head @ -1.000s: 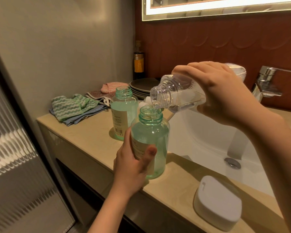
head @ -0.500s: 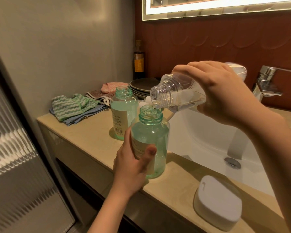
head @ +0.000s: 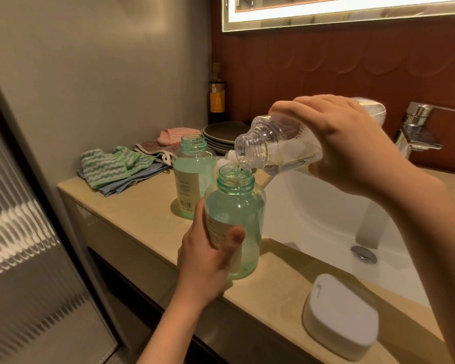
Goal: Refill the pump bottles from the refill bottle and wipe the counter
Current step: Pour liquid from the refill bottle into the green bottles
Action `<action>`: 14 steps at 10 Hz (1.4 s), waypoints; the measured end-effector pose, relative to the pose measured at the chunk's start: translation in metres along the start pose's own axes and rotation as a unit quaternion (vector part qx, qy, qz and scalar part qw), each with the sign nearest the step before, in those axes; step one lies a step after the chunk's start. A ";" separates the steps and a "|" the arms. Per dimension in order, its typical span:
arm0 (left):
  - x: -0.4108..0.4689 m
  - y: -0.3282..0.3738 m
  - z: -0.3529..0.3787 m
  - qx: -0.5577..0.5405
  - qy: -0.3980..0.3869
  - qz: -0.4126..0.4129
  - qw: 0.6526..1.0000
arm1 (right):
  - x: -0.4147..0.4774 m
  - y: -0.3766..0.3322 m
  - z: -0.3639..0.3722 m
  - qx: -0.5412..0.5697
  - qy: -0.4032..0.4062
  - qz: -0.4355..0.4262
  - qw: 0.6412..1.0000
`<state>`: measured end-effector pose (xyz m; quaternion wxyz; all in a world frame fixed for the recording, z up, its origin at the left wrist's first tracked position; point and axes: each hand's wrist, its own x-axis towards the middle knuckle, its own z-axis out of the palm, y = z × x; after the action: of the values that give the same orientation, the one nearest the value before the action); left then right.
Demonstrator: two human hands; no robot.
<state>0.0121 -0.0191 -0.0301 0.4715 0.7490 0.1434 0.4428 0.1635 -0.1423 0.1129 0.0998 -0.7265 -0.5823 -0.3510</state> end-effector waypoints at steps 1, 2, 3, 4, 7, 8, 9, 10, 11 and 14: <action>0.000 0.000 0.000 0.004 -0.002 0.001 1.000 | 0.000 0.000 0.000 0.001 0.000 0.001 1.000; -0.001 0.000 0.000 0.005 -0.001 0.002 1.000 | 0.001 0.000 0.000 0.002 0.002 0.001 1.000; -0.001 -0.001 0.000 0.006 -0.001 -0.001 1.000 | 0.000 0.000 0.000 0.004 0.001 0.001 1.000; -0.001 -0.001 0.000 0.006 -0.002 -0.001 1.000 | 0.000 0.000 -0.001 0.002 0.002 0.001 1.000; 0.000 -0.001 0.000 0.001 -0.001 -0.007 1.000 | 0.000 0.000 0.000 0.005 0.001 0.003 1.000; 0.000 0.000 -0.001 0.004 -0.006 -0.005 1.000 | 0.000 0.000 0.000 0.005 0.002 0.002 1.000; 0.000 0.001 -0.001 0.003 -0.008 -0.003 1.000 | 0.000 0.001 0.001 0.006 0.004 0.002 1.000; 0.000 0.000 -0.001 0.003 -0.005 -0.004 1.000 | 0.000 0.001 0.001 0.006 0.004 0.001 1.000; 0.000 0.000 -0.001 0.003 -0.005 -0.002 1.000 | 0.001 0.001 0.000 0.006 0.005 0.001 1.000; -0.001 0.001 -0.001 0.002 -0.006 0.000 1.000 | 0.001 0.001 0.001 -0.003 0.010 -0.003 1.000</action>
<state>0.0107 -0.0190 -0.0296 0.4708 0.7527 0.1413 0.4380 0.1653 -0.1416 0.1129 0.1022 -0.7213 -0.5828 -0.3600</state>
